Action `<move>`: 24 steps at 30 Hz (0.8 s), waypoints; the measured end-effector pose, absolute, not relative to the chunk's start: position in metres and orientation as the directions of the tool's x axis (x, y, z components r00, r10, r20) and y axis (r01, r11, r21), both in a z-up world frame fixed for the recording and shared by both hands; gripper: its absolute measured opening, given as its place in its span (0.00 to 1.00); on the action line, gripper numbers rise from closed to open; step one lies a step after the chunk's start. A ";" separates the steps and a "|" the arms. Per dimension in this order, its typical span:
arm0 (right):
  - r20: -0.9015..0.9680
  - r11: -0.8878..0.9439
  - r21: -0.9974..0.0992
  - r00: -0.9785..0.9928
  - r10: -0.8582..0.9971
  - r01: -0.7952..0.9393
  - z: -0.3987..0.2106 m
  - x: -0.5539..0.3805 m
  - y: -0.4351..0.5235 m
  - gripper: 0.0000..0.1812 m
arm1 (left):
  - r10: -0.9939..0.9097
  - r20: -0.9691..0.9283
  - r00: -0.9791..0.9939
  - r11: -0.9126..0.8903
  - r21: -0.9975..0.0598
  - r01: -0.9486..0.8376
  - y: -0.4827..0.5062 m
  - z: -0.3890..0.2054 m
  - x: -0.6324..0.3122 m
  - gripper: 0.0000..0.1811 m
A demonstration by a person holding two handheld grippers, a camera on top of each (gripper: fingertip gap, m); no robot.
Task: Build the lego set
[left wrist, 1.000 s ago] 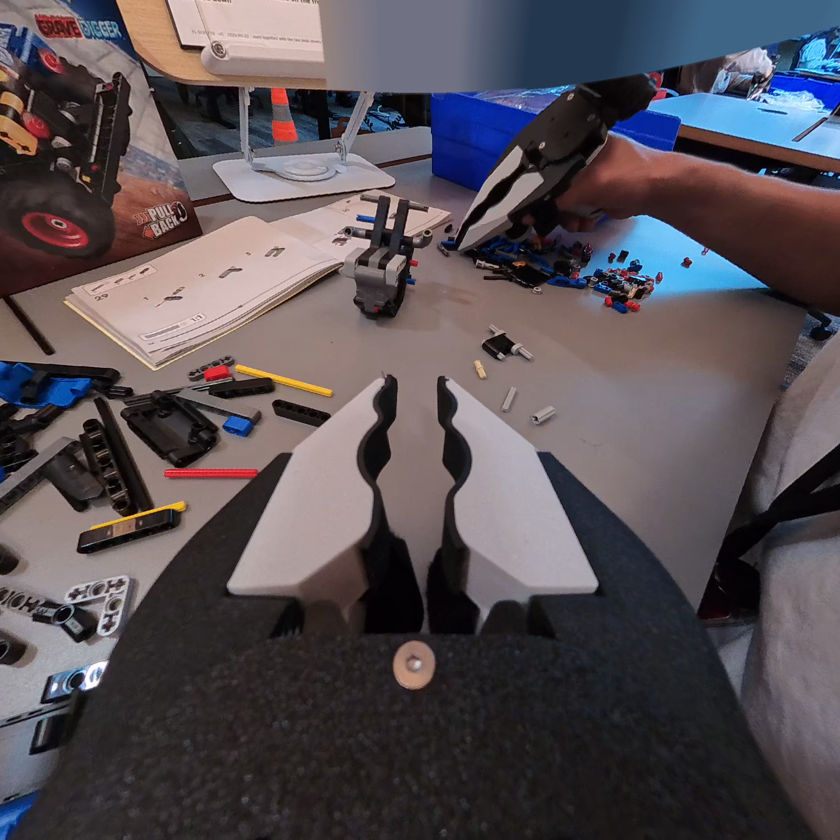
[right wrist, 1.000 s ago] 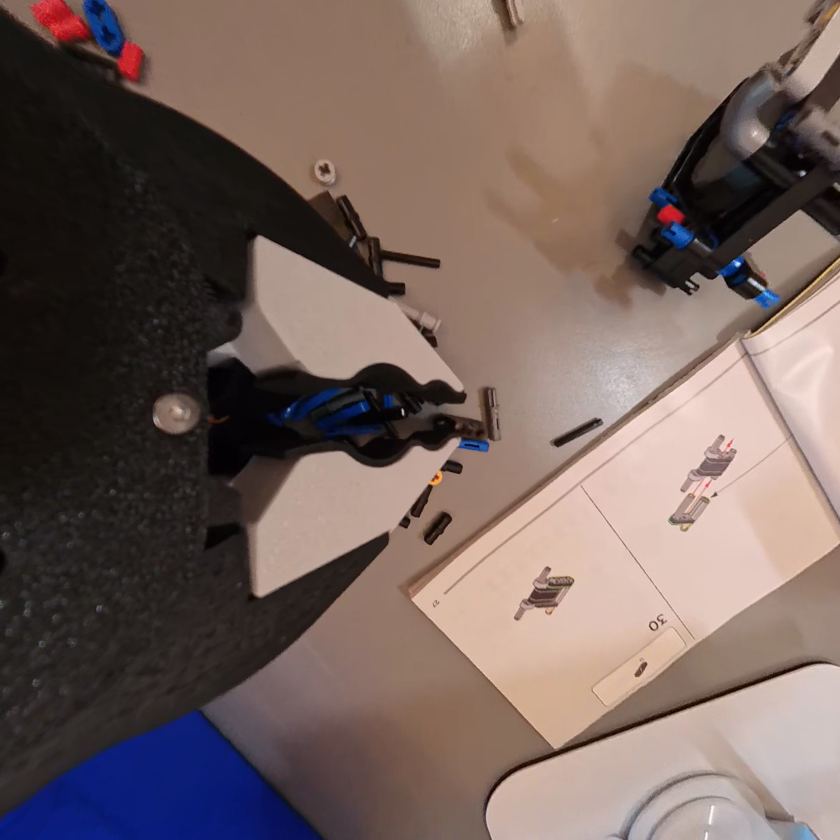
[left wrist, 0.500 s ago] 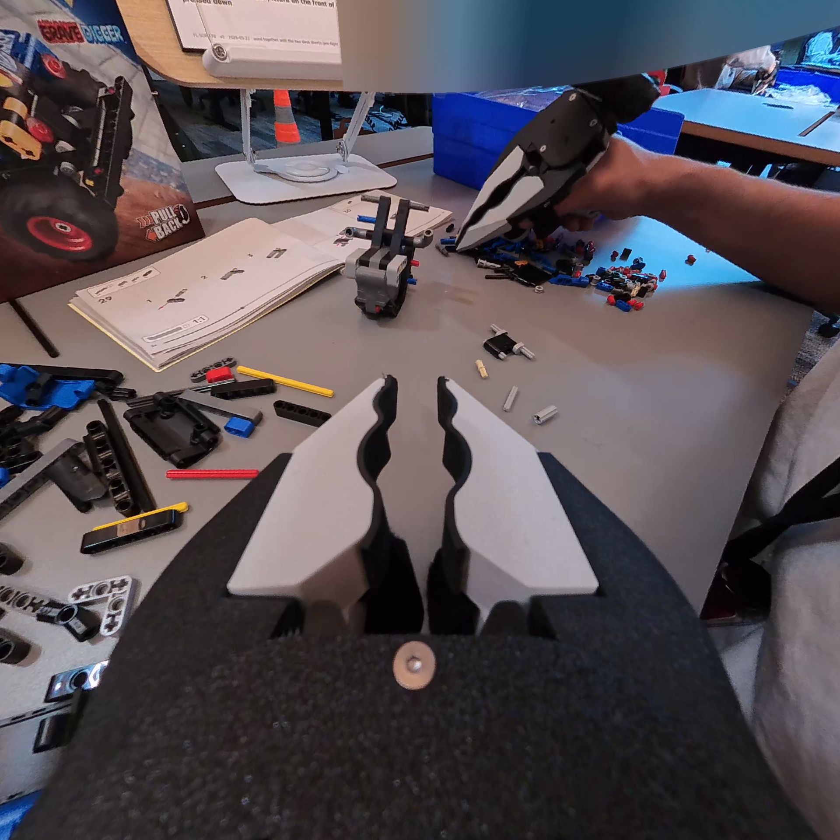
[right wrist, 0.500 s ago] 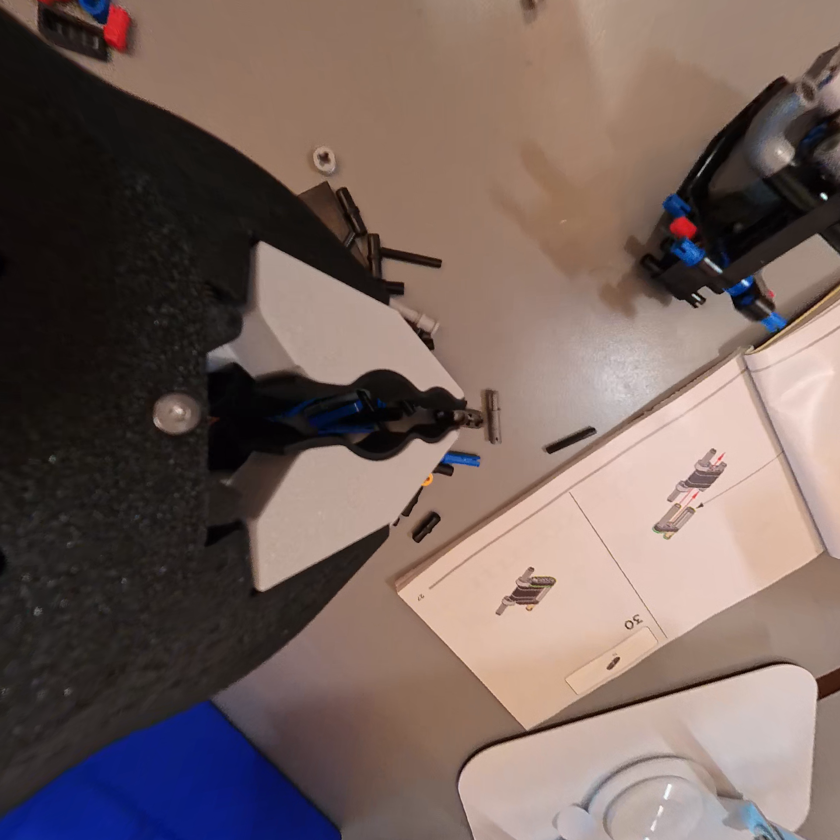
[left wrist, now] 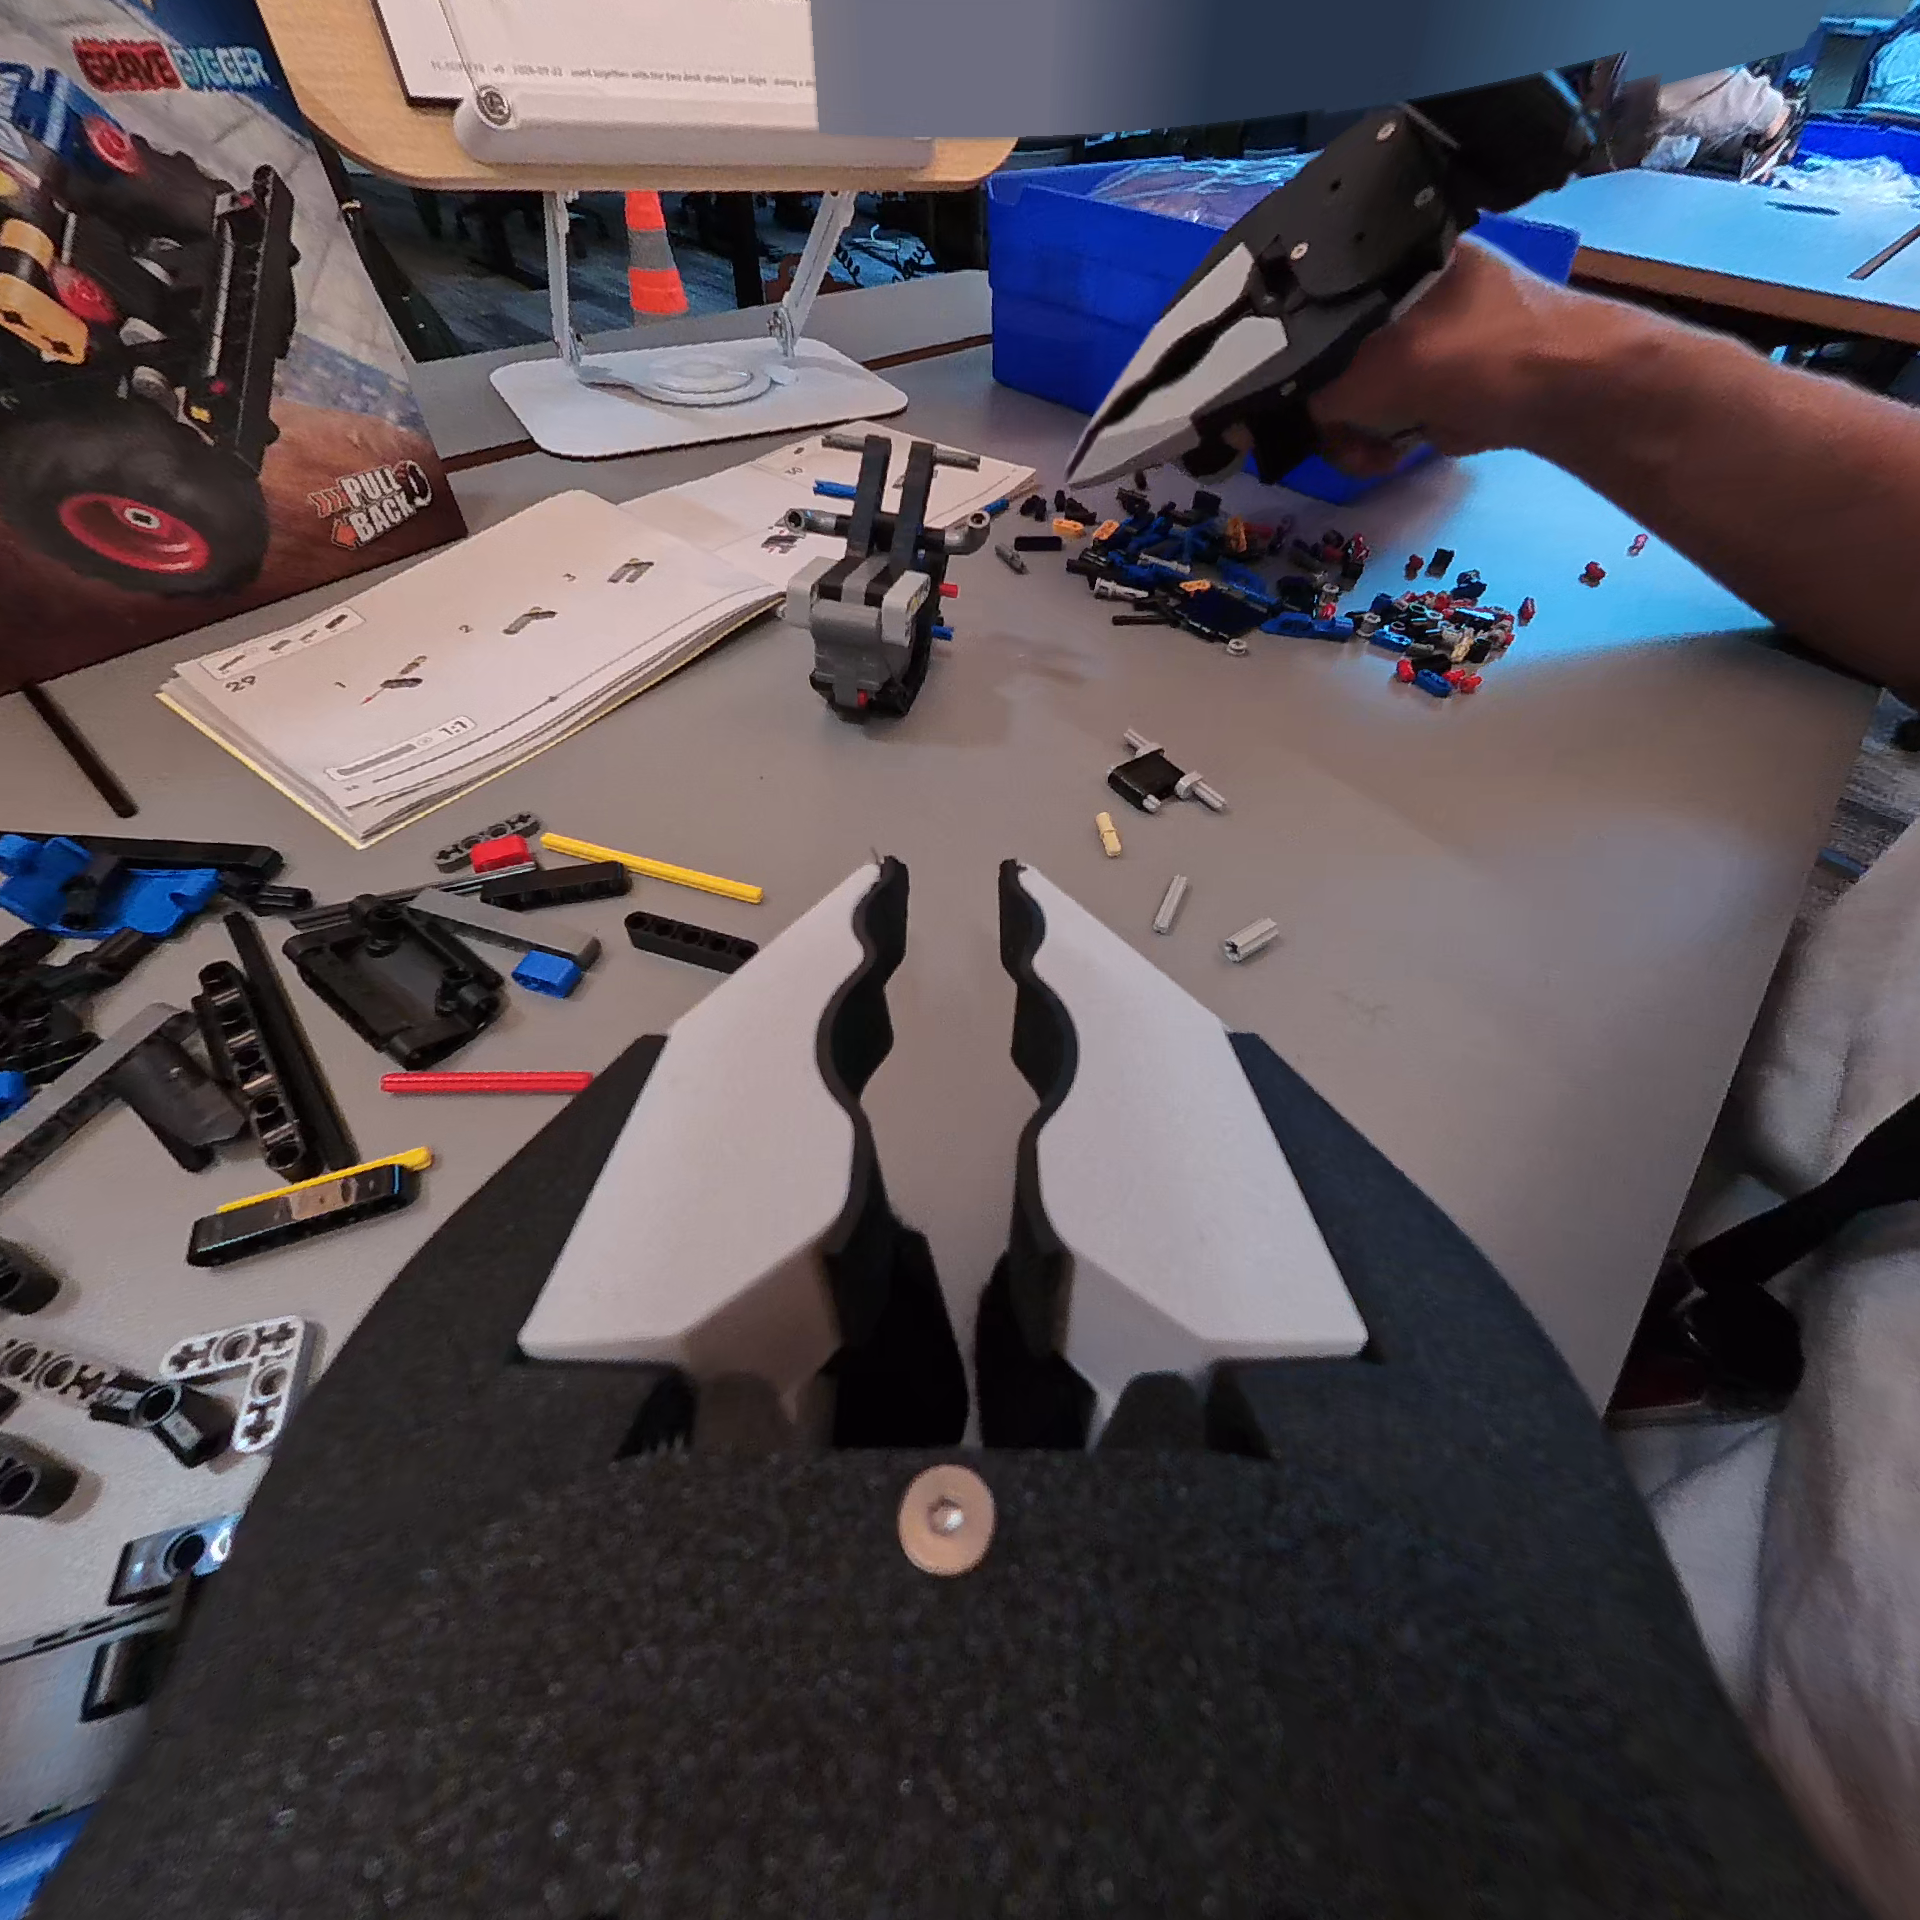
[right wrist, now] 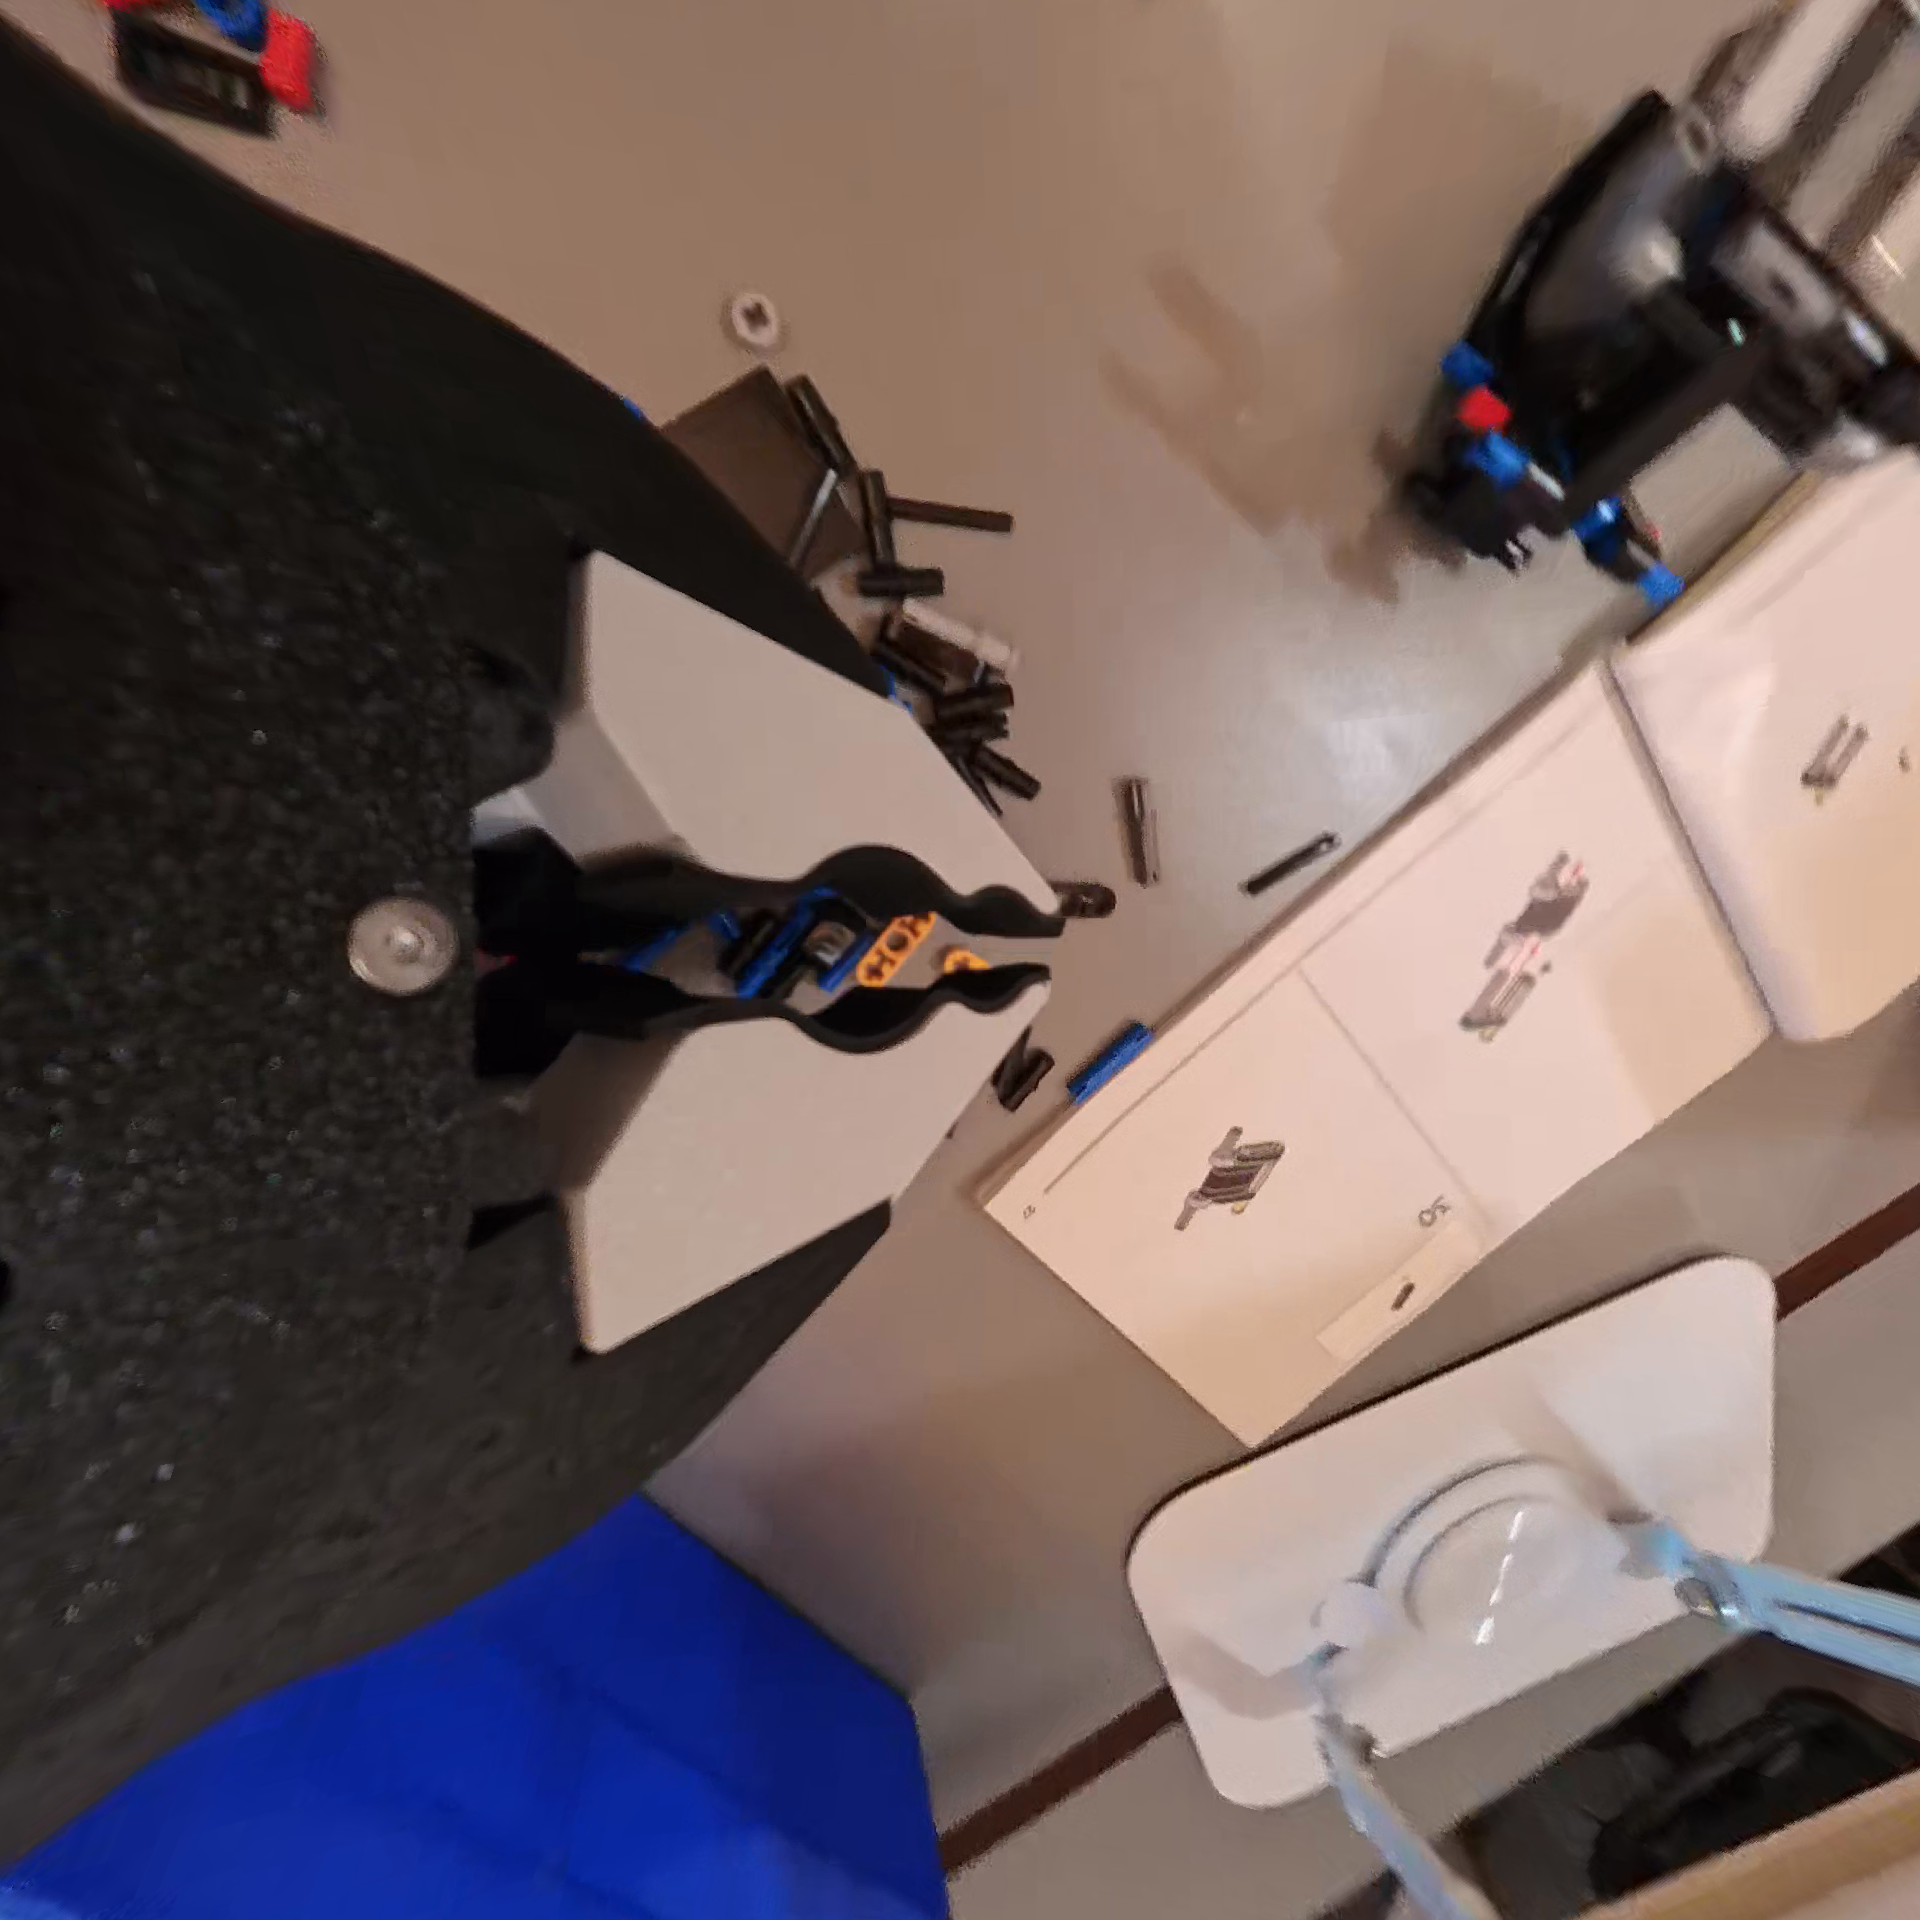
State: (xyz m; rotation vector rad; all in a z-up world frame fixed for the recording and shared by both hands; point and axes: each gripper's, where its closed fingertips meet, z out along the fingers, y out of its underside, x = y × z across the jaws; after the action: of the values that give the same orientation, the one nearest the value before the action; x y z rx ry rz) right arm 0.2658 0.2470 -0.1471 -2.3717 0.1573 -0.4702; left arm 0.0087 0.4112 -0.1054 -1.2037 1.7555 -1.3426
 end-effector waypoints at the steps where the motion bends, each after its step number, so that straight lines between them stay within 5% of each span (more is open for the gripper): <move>1: 0.250 -0.741 -0.671 0.931 -0.266 -0.032 -0.151 0.270 0.247 0.06 | -0.916 0.053 -0.398 0.071 -0.954 -0.291 0.411 -0.105 0.009 0.09; 6: 0.118 -0.741 -0.664 0.965 -0.234 -0.098 -0.165 0.263 0.261 0.14 | -0.916 0.050 -0.399 0.070 -0.957 -0.280 0.411 -0.104 0.008 0.08; 16: 0.121 -0.747 -0.664 0.978 -0.169 -0.047 -0.162 0.249 0.266 0.03 | -0.914 0.049 -0.402 0.071 -0.958 -0.277 0.411 -0.103 0.008 0.09; 19: 0.080 -0.636 -0.769 0.997 0.006 0.066 -0.121 0.196 0.290 0.03 | -0.914 0.050 -0.403 0.074 -0.955 -0.286 0.410 -0.105 0.008 0.09; 24: -0.019 -0.599 -0.781 0.951 0.308 0.178 -0.111 0.076 0.329 0.03 | -0.912 0.050 -0.407 0.082 -0.950 -0.300 0.409 -0.107 0.011 0.09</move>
State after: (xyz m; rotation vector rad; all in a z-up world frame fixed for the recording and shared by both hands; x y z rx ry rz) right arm 0.0760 0.3286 -0.1109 -2.2260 -0.3410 0.1895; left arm 0.0109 0.4086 -0.1073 -1.1982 1.7759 -1.3372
